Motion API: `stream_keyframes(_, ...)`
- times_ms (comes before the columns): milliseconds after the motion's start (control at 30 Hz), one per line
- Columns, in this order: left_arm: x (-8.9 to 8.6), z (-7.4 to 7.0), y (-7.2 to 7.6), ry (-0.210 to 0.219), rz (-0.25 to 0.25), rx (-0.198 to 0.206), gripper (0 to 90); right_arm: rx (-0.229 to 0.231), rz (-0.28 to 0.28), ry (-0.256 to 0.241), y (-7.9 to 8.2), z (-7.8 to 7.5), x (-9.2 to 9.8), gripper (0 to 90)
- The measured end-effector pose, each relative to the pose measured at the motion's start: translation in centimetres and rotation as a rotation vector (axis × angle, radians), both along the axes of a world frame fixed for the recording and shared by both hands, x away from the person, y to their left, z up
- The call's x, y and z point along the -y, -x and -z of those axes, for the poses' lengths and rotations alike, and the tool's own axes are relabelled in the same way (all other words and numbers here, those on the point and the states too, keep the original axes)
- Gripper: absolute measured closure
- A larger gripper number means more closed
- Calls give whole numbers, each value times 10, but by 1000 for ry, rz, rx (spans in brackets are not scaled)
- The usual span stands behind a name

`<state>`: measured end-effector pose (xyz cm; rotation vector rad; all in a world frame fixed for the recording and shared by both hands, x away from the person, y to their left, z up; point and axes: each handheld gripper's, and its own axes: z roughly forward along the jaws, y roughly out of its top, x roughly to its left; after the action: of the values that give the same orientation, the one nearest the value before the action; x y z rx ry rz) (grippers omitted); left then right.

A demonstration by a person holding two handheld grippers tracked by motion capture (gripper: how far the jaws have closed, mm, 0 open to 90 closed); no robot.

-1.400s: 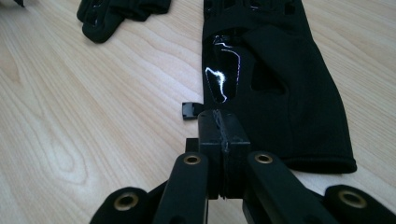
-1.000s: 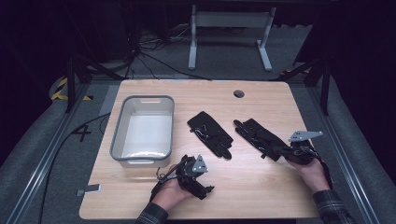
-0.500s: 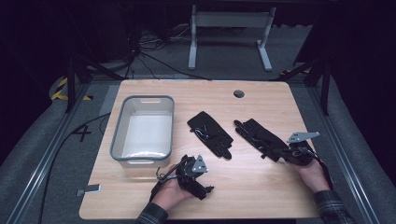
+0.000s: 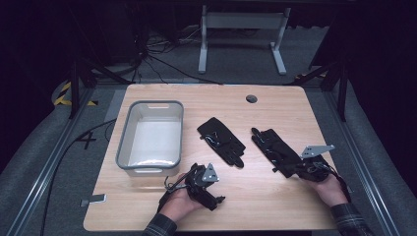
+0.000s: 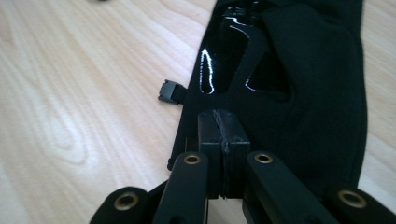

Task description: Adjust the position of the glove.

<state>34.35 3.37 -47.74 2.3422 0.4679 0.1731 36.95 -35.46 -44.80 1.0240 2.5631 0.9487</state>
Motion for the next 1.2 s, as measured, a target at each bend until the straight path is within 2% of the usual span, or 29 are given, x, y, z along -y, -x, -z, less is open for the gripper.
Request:
stream_keyframes(267,-1,0,1,-1,0,0,0,-13,-27,-6,10,0,-6,900)
stream_keyframes(867,-2,0,1,-5,-3,-7,0,-48,-136,-7,35,0,-37,900)
stream_keyframes(1200,-2,0,1,-3,-4,-5,0,-58,-179,-16,48,1,-47,900)
